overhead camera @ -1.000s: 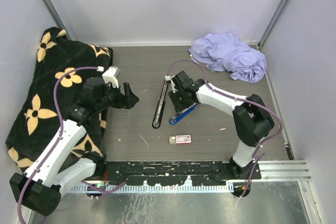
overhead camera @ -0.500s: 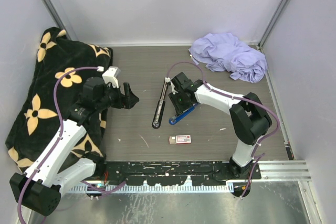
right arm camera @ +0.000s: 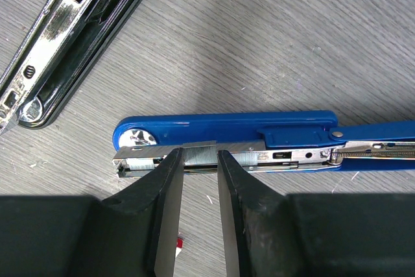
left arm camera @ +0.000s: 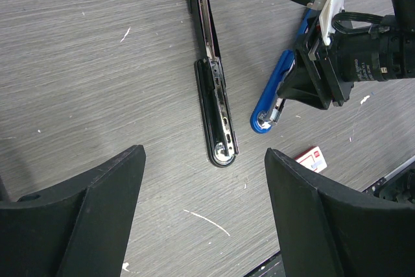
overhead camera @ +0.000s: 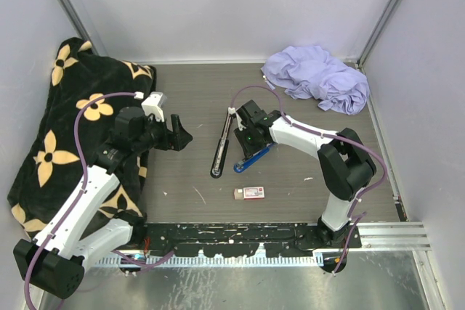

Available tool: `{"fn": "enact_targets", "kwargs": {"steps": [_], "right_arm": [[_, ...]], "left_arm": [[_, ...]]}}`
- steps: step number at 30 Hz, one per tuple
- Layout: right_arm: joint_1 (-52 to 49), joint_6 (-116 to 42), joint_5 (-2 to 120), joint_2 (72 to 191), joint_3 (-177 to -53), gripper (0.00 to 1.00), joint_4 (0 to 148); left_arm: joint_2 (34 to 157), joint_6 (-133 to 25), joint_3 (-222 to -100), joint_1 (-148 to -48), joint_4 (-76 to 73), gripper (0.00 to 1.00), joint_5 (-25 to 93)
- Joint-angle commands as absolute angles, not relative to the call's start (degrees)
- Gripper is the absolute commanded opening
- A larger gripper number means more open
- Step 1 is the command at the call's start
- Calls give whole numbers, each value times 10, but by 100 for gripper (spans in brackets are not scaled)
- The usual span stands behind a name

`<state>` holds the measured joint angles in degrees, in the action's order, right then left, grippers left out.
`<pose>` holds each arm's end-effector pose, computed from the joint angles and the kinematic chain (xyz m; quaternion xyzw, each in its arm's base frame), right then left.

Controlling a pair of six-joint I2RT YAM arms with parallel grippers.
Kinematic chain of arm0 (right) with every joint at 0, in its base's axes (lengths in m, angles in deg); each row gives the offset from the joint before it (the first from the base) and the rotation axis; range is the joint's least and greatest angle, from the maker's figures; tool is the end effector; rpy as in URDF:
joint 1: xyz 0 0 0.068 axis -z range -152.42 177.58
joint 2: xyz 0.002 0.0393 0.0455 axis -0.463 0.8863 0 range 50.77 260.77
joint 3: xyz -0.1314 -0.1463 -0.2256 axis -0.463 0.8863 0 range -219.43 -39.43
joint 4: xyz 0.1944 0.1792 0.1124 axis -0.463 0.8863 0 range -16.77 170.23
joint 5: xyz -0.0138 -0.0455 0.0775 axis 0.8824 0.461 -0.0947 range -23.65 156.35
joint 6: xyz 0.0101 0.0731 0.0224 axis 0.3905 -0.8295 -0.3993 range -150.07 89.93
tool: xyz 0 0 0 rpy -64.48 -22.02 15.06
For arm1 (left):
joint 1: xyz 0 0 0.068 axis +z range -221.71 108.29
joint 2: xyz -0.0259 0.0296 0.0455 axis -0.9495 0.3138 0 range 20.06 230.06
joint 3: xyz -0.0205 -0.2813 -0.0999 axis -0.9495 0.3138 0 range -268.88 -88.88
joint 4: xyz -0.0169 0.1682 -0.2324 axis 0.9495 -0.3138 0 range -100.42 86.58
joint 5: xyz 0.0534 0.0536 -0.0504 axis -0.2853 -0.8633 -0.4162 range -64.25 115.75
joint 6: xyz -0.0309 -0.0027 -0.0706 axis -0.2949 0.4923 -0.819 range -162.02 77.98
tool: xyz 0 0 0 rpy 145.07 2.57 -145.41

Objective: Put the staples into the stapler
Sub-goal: Install the staple into the stapler.

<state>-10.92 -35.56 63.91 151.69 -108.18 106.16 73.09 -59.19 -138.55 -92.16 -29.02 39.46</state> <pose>0.3085 0.2489 0.1786 -0.2818 0.9347 0.1000 0.1920 0.2203 -0.0987 0.3234 0.0850 0.8532 -0.2599 0.4441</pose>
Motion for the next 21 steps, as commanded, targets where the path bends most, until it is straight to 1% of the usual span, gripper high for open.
{"fn": "enact_targets", "kwargs": {"steps": [1, 9, 21], "right_arm": [[-110, -351, 646, 1524, -1081, 32, 1045], [-110, -341, 645, 1519, -1074, 34, 1047], [-111, -338, 646, 1520, -1065, 35, 1043]], "left_arm": [[730, -587, -1394, -919, -278, 77, 400], [730, -588, -1394, -919, -277, 77, 401], [731, -589, -1394, -918, -277, 77, 401]]}}
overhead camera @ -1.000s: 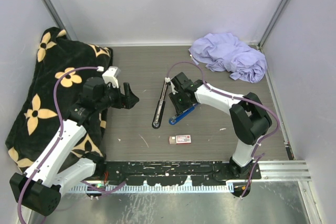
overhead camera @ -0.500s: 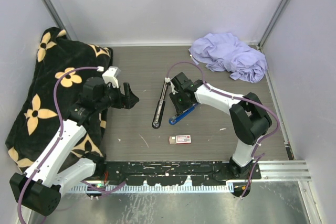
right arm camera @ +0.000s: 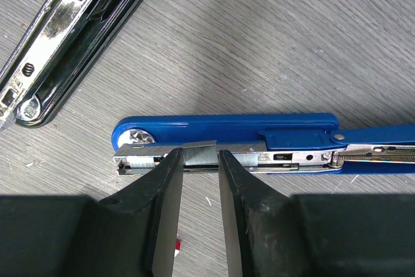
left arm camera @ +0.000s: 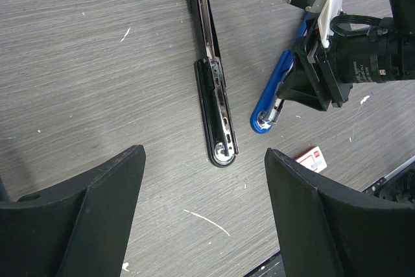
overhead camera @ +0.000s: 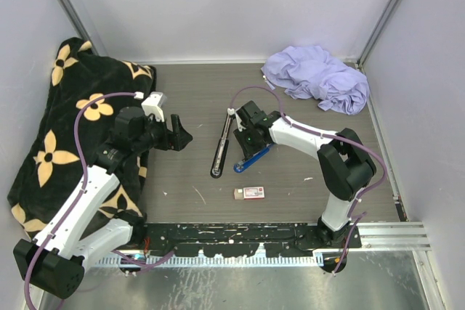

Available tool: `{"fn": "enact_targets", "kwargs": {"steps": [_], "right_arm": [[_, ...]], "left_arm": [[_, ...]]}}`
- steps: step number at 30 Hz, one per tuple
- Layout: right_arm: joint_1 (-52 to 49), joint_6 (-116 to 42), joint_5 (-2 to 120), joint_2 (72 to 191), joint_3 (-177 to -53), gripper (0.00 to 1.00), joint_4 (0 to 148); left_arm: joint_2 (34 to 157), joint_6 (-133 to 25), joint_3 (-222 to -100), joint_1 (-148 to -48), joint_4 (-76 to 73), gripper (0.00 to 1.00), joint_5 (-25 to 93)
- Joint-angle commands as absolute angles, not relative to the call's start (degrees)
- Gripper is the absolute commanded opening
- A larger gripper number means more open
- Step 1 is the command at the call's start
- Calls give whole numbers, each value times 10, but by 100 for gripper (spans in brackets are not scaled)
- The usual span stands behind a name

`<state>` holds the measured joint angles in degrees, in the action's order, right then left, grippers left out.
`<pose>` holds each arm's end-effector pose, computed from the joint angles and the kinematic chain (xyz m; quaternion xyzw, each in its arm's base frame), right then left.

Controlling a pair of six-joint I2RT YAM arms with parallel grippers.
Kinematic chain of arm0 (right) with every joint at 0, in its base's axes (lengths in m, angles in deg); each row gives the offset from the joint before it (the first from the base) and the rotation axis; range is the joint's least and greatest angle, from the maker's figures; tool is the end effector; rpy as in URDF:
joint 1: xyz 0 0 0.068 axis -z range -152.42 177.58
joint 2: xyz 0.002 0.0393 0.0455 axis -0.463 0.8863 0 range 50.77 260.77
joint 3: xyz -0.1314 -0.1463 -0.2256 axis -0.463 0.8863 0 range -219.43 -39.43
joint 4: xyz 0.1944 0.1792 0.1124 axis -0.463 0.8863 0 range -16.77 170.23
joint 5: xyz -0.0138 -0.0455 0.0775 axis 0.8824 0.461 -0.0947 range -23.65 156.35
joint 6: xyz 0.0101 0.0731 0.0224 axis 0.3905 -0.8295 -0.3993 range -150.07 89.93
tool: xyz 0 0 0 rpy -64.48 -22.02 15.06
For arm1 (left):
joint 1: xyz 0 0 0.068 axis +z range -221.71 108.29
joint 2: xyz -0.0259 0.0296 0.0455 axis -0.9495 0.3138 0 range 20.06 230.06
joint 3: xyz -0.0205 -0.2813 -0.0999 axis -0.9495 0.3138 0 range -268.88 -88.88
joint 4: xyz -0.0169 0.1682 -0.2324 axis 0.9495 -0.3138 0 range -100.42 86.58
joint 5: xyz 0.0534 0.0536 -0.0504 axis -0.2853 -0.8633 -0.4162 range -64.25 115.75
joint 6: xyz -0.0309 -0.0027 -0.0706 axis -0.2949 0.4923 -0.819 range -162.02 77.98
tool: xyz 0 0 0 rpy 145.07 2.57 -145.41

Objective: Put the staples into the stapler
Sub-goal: Install the staple into the stapler.

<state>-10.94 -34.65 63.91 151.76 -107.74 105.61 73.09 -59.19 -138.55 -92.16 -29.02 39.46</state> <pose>0.3081 0.2488 0.1763 -0.2893 0.9324 0.0986 0.1931 0.2203 -0.0987 0.3234 0.0850 0.8532 -0.2599 0.4441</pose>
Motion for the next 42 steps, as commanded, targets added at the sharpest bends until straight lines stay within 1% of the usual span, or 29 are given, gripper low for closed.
{"fn": "enact_targets", "kwargs": {"steps": [1, 11, 20, 27, 28, 31, 34, 35, 38, 42], "right_arm": [[-112, -337, 646, 1522, -1064, 34, 1042], [-114, -342, 672, 1516, -1061, 25, 1049], [-114, -357, 659, 1488, -1091, 24, 1063], [-114, -357, 656, 1483, -1092, 25, 1070], [-114, -358, 658, 1485, -1091, 25, 1069], [-114, -360, 657, 1488, -1092, 31, 1067], [-114, -358, 661, 1482, -1092, 40, 1064], [-114, -357, 663, 1480, -1091, 41, 1063], [-114, -352, 665, 1475, -1089, 43, 1062], [-118, -352, 665, 1477, -1083, 43, 1058]], "left_arm": [[730, -588, -1394, -918, -277, 77, 401], [731, -588, -1393, -918, -277, 77, 400], [730, -588, -1394, -919, -277, 77, 400], [728, -588, -1394, -918, -277, 77, 401], [728, -588, -1394, -919, -277, 77, 401], [729, -588, -1394, -919, -277, 77, 400], [728, -588, -1394, -918, -277, 77, 401], [729, -588, -1394, -919, -277, 77, 401], [730, -588, -1394, -919, -277, 77, 400], [729, -588, -1394, -919, -277, 77, 401]]}}
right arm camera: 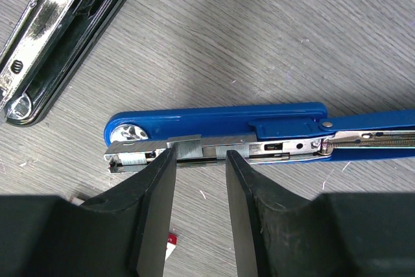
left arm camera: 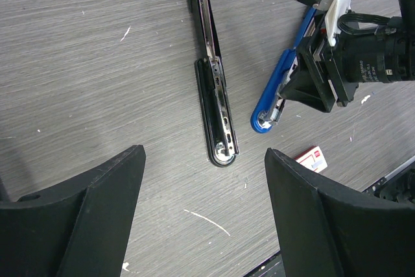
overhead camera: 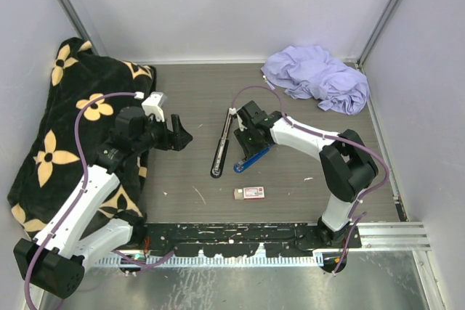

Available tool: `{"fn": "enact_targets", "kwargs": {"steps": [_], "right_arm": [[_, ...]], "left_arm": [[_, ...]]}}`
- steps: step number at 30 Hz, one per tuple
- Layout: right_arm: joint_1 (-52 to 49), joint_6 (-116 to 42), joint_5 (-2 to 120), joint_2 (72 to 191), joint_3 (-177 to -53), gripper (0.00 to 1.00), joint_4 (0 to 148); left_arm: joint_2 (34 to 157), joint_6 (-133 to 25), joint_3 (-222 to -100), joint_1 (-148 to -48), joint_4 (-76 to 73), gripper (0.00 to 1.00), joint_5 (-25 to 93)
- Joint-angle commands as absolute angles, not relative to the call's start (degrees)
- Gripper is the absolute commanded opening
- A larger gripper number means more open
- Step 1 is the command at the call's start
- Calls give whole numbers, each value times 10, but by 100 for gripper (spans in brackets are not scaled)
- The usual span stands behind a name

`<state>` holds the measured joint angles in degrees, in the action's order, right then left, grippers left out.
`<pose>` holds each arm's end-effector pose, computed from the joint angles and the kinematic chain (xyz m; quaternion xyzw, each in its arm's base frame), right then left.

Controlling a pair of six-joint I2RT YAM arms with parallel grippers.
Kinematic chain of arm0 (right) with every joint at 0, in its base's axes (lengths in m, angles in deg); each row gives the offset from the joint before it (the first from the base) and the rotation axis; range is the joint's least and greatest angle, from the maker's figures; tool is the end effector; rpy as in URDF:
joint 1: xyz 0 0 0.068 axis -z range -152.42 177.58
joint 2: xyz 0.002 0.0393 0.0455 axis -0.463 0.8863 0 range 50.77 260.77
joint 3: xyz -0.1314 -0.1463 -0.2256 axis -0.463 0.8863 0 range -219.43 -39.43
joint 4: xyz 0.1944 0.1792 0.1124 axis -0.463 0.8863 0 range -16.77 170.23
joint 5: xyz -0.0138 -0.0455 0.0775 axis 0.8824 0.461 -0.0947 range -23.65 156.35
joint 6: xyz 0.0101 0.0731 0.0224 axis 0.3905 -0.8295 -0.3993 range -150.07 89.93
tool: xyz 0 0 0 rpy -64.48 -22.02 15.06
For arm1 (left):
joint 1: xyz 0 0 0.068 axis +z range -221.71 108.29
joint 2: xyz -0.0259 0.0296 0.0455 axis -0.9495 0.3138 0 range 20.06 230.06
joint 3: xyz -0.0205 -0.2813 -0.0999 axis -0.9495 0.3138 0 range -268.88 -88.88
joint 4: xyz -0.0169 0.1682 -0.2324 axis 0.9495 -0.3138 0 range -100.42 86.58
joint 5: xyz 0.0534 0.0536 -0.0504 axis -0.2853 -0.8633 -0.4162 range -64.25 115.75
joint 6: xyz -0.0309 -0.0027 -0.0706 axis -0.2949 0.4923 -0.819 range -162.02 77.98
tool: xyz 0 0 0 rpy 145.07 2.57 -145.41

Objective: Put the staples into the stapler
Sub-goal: Install the staple into the stapler.

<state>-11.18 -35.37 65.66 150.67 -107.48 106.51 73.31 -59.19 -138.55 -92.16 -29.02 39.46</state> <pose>0.3051 0.2459 0.1810 -0.2823 0.9348 0.0862 0.1973 0.2210 -0.0990 0.3225 0.0849 0.8542 -0.2595 0.4425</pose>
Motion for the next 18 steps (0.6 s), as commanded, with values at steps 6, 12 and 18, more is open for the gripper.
{"fn": "enact_targets", "kwargs": {"steps": [6, 12, 18], "right_arm": [[-120, -361, 663, 1465, -1084, 43, 1049], [-121, -365, 651, 1453, -1086, 44, 1047], [-121, -364, 644, 1466, -1070, 44, 1036]], "left_arm": [[731, -588, -1394, -918, -277, 77, 400], [731, -588, -1394, -919, -277, 77, 400], [730, -589, -1394, -918, -277, 77, 400]]}}
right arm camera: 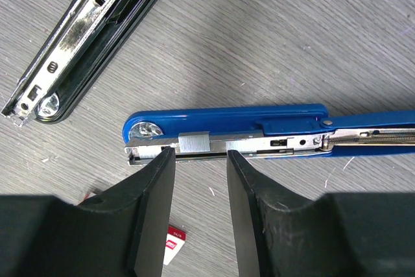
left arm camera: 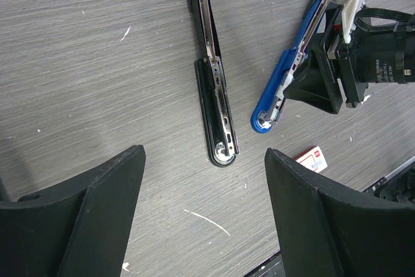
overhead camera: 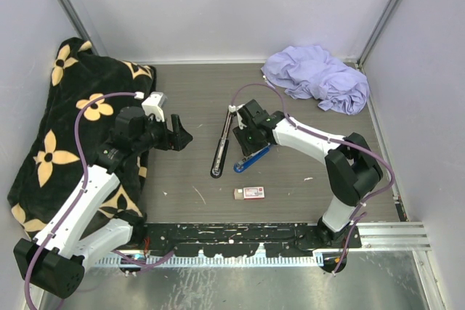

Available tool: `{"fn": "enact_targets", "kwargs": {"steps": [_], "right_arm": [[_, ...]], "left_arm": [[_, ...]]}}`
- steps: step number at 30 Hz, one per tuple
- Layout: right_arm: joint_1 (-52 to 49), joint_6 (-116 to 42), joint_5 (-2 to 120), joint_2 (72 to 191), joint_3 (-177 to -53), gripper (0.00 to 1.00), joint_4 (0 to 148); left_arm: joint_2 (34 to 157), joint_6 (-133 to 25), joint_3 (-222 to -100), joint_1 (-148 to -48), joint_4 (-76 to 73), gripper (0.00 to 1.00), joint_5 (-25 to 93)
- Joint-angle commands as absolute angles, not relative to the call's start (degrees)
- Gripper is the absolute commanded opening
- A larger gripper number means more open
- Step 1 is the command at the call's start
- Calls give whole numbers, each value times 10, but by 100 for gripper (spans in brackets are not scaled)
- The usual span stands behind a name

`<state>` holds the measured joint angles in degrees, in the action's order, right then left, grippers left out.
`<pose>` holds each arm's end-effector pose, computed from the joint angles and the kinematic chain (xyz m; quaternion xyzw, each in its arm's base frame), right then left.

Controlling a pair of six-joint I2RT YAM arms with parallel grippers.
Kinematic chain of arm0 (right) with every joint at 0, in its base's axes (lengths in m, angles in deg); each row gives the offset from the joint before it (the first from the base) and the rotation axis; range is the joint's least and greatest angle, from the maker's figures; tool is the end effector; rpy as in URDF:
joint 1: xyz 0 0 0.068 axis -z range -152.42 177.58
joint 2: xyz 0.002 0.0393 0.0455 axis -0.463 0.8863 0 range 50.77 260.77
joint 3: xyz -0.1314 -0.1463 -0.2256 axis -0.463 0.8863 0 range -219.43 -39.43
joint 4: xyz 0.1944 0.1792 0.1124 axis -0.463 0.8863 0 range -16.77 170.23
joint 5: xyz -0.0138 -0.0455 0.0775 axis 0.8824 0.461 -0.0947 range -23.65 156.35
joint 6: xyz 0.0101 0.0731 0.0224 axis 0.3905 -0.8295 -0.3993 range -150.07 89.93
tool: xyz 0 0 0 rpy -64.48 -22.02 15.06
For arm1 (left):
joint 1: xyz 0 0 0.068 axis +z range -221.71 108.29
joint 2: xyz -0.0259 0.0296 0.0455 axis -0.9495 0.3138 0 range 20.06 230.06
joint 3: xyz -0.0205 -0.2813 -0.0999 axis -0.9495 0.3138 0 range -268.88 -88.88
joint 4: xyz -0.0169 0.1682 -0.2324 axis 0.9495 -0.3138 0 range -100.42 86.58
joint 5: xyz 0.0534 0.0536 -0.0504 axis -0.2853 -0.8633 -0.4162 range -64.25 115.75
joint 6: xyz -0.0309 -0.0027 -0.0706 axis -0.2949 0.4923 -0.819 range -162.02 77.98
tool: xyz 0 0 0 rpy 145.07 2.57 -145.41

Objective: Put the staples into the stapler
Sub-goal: Install the staple into the stapler.

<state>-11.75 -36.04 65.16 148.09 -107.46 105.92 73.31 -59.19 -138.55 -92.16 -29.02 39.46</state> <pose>0.3005 0.2479 0.1982 -0.2809 0.9287 0.1025 0.2195 0.2210 -0.0990 0.3225 0.0849 0.8542 -0.2595 0.4425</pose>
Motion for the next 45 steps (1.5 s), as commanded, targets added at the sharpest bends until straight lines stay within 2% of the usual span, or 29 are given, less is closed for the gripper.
{"fn": "enact_targets", "kwargs": {"steps": [1, 22, 36, 45], "right_arm": [[-121, -364, 643, 1468, -1068, 44, 1034], [-124, -353, 644, 1495, -1049, 44, 1014], [-124, -355, 666, 1506, -1039, 37, 1004], [-125, -365, 667, 1497, -1039, 27, 1002]], "left_arm": [[730, -589, -1394, -919, -277, 77, 400], [732, -589, -1394, -918, -276, 77, 401], [730, -589, -1394, -918, -276, 77, 400], [731, -589, -1394, -918, -276, 77, 399]]}}
